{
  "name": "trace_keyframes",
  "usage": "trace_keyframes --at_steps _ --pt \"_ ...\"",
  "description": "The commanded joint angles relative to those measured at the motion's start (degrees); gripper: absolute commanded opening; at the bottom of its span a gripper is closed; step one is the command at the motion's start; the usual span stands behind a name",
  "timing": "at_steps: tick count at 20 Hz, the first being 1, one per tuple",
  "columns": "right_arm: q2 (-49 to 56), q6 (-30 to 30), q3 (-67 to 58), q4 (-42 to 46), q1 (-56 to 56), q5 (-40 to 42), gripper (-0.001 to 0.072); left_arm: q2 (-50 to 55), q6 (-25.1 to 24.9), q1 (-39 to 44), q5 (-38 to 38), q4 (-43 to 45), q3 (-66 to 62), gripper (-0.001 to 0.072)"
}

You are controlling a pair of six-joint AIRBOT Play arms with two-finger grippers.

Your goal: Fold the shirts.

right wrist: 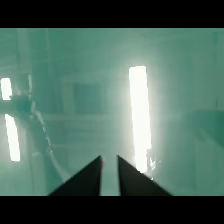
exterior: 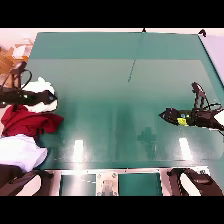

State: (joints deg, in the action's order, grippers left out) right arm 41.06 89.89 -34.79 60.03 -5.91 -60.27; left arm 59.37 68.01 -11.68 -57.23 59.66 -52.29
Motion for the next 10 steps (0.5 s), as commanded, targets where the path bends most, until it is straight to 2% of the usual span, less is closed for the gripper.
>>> trace_keyframes --at_steps 1,3,5,8,10 --pt "0.0 0.0 0.0 0.0 0.0 4.4 0.0279 1.1 1.0 -0.5 25.2 14.3 -0.6 0.0720" --pt "0.0 0.0 0.0 0.1 0.0 7.0 0.0293 5.5 1.0 -2.7 29.4 20.2 -2.4 0.0720" --pt "0.0 0.0 0.0 0.1 0.0 9.4 0.0294 12.0 0.7 -4.9 28.9 21.7 -4.0 0.0720" --pt "0.1 0.0 0.0 0.0 0.0 10.4 0.0294 19.7 -3.7 -5.5 27.8 21.8 -4.2 0.0720" --pt "0.1 0.0 0.0 0.0 0.0 10.4 0.0293 22.9 -4.1 -5.5 25.1 21.9 -4.2 0.0720"
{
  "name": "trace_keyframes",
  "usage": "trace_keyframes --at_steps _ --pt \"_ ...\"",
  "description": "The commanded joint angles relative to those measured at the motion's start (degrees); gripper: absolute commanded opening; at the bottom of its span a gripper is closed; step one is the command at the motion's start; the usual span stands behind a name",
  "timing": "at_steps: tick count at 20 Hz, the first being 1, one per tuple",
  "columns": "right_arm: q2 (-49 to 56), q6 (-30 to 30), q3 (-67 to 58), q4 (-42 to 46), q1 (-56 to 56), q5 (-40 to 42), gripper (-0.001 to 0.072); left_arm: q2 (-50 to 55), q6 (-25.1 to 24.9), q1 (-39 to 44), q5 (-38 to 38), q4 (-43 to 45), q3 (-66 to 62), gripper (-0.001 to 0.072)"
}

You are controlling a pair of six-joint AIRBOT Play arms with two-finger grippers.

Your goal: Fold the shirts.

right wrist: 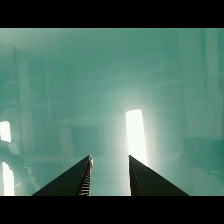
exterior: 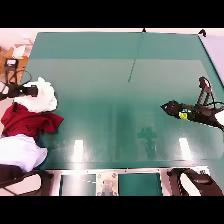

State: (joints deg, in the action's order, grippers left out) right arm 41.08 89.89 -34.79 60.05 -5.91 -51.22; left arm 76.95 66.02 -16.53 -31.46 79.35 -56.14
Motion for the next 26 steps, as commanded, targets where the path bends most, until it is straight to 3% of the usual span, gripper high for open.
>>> trace_keyframes --at_steps 1,2,3,6,9,14,16,20,26 --pt "0.0 0.0 0.0 0.0 0.0 1.4 0.0293 6.3 -2.1 -0.7 -2.4 2.4 -0.4 0.0720" --pt "0.0 0.0 0.0 0.0 0.0 1.5 0.0292 6.6 -2.0 -0.7 -3.8 2.4 -0.4 0.0462" --pt "0.0 0.0 0.0 0.0 0.0 1.5 0.0291 6.6 -2.1 -0.7 -4.7 2.4 -0.5 0.0024" --pt "0.0 0.0 0.0 0.0 0.0 1.5 0.0288 6.0 -2.0 -0.6 -9.2 0.9 -4.9 0.0025" --pt "0.0 0.0 0.0 0.0 0.0 1.3 0.0281 3.7 -2.1 1.1 -17.9 -7.8 -17.3 0.0025" --pt "0.0 0.0 -1.7 0.0 -1.8 -1.9 0.0281 -1.3 -1.3 14.2 -33.7 -17.0 -38.8 0.0025" --pt "0.0 0.0 -2.8 0.0 -3.4 -3.8 0.0280 -1.8 1.7 21.1 -37.4 -22.3 -42.7 0.0025" --pt "0.0 0.0 -4.2 0.0 -5.8 -7.1 0.0281 -0.4 6.0 33.5 -36.8 -25.7 -41.8 0.0025" --pt "0.0 0.1 -4.2 0.0 -6.1 -7.4 0.0285 11.7 7.5 50.1 -29.4 -26.4 -36.5 0.0030"
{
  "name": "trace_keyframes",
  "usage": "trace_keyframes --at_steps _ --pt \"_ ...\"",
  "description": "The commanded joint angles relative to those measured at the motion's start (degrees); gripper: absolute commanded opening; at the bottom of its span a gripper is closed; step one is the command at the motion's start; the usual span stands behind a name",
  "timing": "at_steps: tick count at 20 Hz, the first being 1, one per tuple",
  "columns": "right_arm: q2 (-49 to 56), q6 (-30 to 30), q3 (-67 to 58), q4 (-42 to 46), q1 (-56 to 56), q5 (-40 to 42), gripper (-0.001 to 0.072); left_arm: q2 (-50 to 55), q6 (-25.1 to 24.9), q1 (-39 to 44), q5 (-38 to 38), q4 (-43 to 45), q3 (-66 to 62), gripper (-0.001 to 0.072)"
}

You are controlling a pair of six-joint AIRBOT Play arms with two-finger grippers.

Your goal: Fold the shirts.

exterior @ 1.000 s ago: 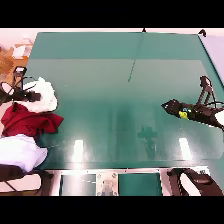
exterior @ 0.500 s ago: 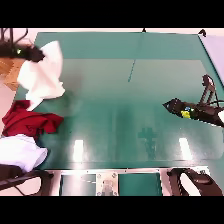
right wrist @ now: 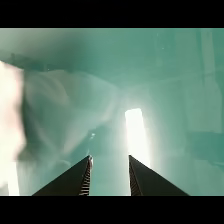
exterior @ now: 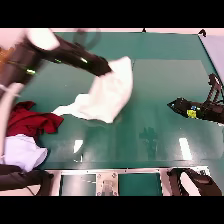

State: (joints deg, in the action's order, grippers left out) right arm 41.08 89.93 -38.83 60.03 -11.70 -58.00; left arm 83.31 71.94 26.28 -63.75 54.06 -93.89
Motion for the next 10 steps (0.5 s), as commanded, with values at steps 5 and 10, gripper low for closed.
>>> trace_keyframes --at_steps 5,10 --pt "0.0 0.0 -0.1 0.4 -1.5 -4.5 0.0408 7.3 5.1 3.5 0.9 -0.7 -3.7 0.0698" --pt "0.0 0.0 7.6 -2.2 0.0 -6.8 0.0408 5.9 9.4 -16.9 -19.8 11.9 -14.8 0.0697"
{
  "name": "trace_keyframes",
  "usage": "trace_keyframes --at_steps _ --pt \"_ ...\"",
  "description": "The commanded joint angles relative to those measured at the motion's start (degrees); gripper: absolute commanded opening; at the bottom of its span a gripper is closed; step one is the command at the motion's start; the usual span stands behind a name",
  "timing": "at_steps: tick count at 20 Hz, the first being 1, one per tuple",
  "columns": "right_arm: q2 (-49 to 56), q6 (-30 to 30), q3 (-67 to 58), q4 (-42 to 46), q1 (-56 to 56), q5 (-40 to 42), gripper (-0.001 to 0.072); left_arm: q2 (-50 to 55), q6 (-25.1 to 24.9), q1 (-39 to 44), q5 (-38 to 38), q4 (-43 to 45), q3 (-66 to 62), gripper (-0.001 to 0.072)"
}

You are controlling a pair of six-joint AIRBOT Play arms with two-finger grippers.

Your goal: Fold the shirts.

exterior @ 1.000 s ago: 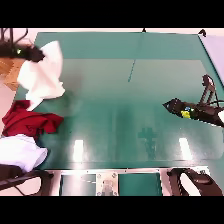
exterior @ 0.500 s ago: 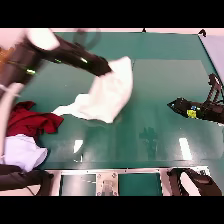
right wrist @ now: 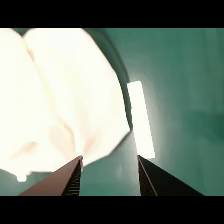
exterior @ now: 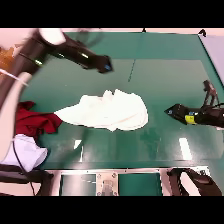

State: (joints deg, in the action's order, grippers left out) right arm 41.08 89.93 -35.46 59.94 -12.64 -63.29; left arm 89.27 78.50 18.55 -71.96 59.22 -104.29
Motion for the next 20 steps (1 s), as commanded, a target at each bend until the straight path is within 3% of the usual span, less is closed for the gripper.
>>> trace_keyframes --at_steps 1,3,6,10,13,18,20 --pt "0.0 0.0 7.5 -4.5 2.0 -1.1 0.0410 -0.1 3.8 -12.8 -13.5 7.7 -3.6 0.0697" --pt "0.0 -0.8 14.7 -12.0 6.5 3.4 0.0446 -0.1 4.0 -18.9 -15.8 7.8 1.2 0.0697" --pt "0.5 -0.9 22.5 -21.3 18.8 15.9 0.0445 -0.1 2.3 -23.8 -15.4 7.8 13.3 0.0697" --pt "5.7 0.5 23.0 -24.6 30.3 28.7 0.0445 -0.1 -2.6 -24.7 -7.0 6.6 29.1 0.0697" --pt "11.6 0.4 21.9 -24.6 30.6 31.8 0.0445 -0.1 -7.9 -23.4 0.3 0.1 37.8 0.0697" --pt "20.0 -3.3 13.4 -24.5 30.6 35.0 0.0444 -0.1 -11.2 -18.6 4.1 -1.1 42.5 0.0695" --pt "23.0 -3.7 9.5 -24.2 30.6 36.0 0.0416 -0.1 -12.2 -16.7 5.2 -3.1 42.5 0.0530"
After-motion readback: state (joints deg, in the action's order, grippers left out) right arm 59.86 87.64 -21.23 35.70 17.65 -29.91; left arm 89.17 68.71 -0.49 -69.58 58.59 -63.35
